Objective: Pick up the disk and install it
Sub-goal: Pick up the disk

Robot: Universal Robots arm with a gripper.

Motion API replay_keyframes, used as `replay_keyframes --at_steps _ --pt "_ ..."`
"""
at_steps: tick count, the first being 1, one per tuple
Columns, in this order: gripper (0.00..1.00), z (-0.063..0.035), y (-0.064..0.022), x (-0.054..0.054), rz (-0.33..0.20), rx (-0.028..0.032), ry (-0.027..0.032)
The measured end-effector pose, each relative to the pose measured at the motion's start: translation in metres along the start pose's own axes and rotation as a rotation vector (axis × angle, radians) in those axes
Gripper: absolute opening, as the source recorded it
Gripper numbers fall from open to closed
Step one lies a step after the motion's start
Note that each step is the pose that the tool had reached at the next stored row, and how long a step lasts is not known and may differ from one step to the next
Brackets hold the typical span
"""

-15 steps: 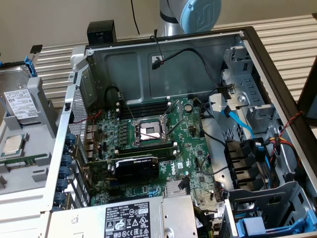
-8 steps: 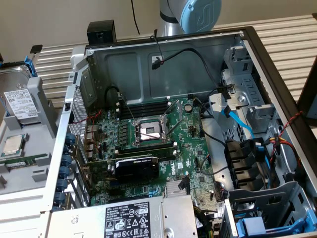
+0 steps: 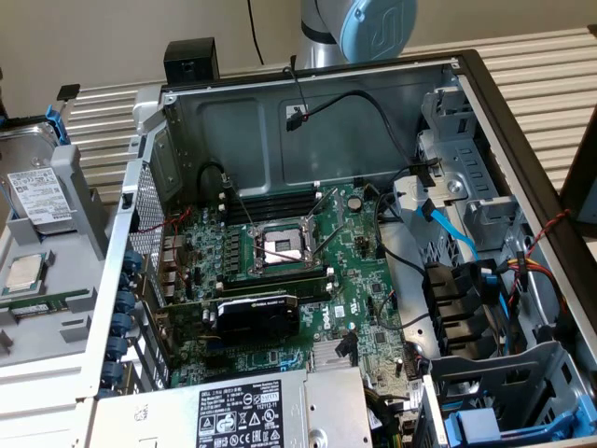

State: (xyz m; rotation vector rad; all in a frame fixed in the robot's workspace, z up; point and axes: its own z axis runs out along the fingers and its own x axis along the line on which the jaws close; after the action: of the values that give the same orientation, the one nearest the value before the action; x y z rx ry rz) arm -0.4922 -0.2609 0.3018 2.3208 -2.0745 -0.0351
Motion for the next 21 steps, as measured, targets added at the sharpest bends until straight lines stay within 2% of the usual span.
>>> replay_keyframes --at_steps 3,6,8,10,14,17,21 --pt "0.6 0.0036 -0.0001 -0.0001 -0.002 0.0015 -0.0139" --pt "0.6 0.0077 -0.0002 -0.0001 -0.004 0.0026 -0.0238" --pt "0.6 0.0086 -0.0002 0.0 -0.004 0.0026 -0.0266" --pt "0.6 0.0087 -0.0001 0.0001 -0.005 0.0 -0.0295" --pt "0.6 0.009 0.0026 0.0 -0.006 0.0002 -0.0361" --pt "0.6 0.0097 0.0031 0.0005 -0.006 0.0 -0.039" --pt "0.6 0.011 0.0033 0.0033 -0.006 -0.002 -0.0509"
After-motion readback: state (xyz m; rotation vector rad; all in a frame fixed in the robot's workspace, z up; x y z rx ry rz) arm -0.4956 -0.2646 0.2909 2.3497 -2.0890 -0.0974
